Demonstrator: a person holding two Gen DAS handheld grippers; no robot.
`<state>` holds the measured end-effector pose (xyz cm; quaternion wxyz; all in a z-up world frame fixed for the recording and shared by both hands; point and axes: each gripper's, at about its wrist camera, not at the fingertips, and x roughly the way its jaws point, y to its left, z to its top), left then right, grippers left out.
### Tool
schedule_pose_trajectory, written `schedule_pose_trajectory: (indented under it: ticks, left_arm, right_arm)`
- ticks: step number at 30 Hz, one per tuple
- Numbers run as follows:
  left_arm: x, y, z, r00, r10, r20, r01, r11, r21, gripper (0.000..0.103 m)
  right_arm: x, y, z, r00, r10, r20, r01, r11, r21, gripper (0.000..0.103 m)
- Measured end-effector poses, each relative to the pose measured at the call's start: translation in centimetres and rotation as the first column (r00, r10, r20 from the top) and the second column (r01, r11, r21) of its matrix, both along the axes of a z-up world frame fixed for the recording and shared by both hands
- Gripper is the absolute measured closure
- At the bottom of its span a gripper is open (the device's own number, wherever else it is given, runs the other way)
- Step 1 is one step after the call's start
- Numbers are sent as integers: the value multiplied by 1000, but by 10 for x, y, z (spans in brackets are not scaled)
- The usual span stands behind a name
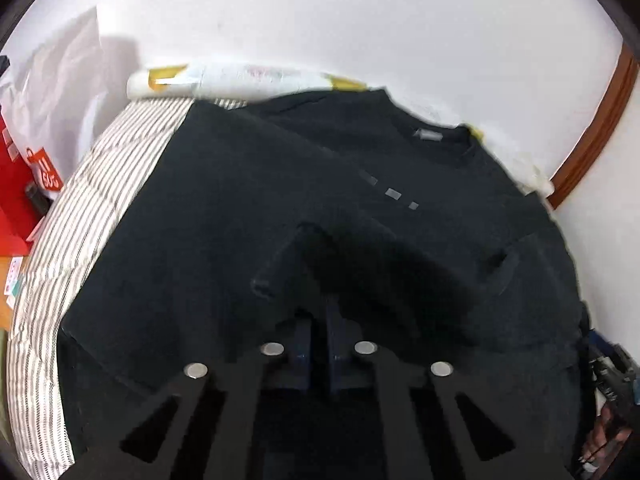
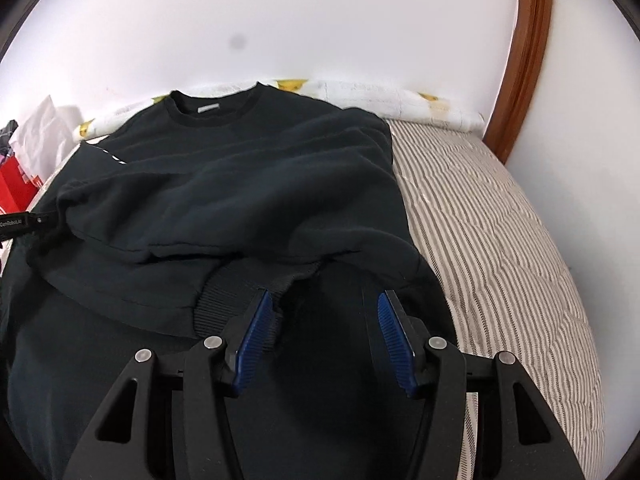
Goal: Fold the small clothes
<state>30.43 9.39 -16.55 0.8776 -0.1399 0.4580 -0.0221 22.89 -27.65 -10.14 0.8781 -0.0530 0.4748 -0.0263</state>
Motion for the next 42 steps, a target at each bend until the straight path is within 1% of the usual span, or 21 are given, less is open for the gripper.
schedule_pose_trajectory:
  ticks: [2, 5, 7, 9, 10, 12, 14, 16, 17, 20, 23, 25, 28, 30, 31, 34, 35, 36, 39, 40, 42]
  left_arm:
    - [-3, 3, 11, 1000, 3, 26, -3, 1000, -17, 97]
    - [-8, 10, 29, 998, 11, 66, -8, 999, -34, 97]
    - [-9, 14, 36, 997, 13, 77, -9, 999, -48, 97]
    - [-9, 17, 42, 996, 16, 88, -11, 998, -60, 97]
    - [-10, 19, 44, 996, 17, 93, -11, 998, -65, 97]
    - [-11, 21, 48, 994, 24, 106, -16, 997, -77, 97]
    - [-11, 25, 51, 993, 28, 115, -17, 995, -94, 97]
    - [-12, 29, 54, 992, 34, 119, -22, 994, -105, 97]
    - [-12, 32, 55, 992, 38, 123, -25, 994, -107, 97]
    - [-14, 42, 63, 988, 51, 148, -36, 994, -107, 97]
    - [-16, 57, 69, 984, 85, 155, -67, 991, -117, 97]
    - [-20, 68, 71, 983, 98, 157, -80, 990, -115, 97]
    - [-24, 84, 67, 982, 129, 139, -118, 989, -90, 97]
    - [-26, 91, 58, 984, 146, 106, -141, 989, -51, 97]
    - [-26, 95, 51, 985, 149, 87, -145, 988, -55, 97]
    - [-25, 102, 36, 987, 157, 38, -154, 985, -73, 97]
    - [-25, 103, 30, 987, 158, 26, -156, 985, -71, 97]
    - [-25, 104, 26, 987, 157, 17, -155, 985, -78, 97]
    - [-25, 107, 21, 988, 157, 7, -156, 982, -106, 97]
    - [-25, 107, 22, 988, 156, 10, -154, 982, -108, 97]
    - [-25, 105, 25, 989, 150, 18, -147, 983, -110, 97]
  right_arm:
    - [3, 1, -5, 1000, 10, -8, -11, 1000, -4, 49]
    - [9, 5, -9, 1000, 3, -15, -4, 999, -46, 49]
    - [10, 14, -5, 999, 50, 2, -50, 998, -32, 49]
    - [12, 26, -5, 995, 95, 3, -95, 993, -66, 49]
    - [17, 34, -9, 994, 113, -6, -113, 988, -104, 49]
    - [26, 42, -14, 994, 108, -23, -110, 984, -142, 49]
    - [32, 46, -16, 993, 116, -11, -117, 983, -144, 50]
    - [41, 50, -21, 992, 126, -15, -126, 978, -164, 77]
    - [44, 52, -22, 990, 139, -27, -142, 978, -152, 91]
    - [42, 58, -5, 987, 158, 17, -153, 973, -171, 93]
    - [31, 67, 23, 981, 183, 70, -170, 972, -162, 94]
    - [25, 75, 36, 975, 206, 87, -191, 969, -158, 94]
    - [23, 91, 38, 966, 246, 80, -231, 960, -158, 94]
    - [26, 97, 31, 965, 255, 54, -244, 956, -161, 88]
    - [28, 99, 26, 966, 256, 34, -248, 956, -155, 85]
    - [23, 94, 23, 968, 252, 21, -248, 962, -115, 67]
    - [20, 90, 24, 971, 239, 23, -235, 965, -116, 54]
    - [19, 83, 24, 978, 209, 18, -205, 969, -134, 49]
    - [18, 62, 18, 988, 153, -13, -153, 976, -157, 49]
    - [18, 52, 13, 993, 108, -42, -113, 977, -178, 49]
    - [15, 39, 9, 996, 65, -59, -74, 983, -169, 52]
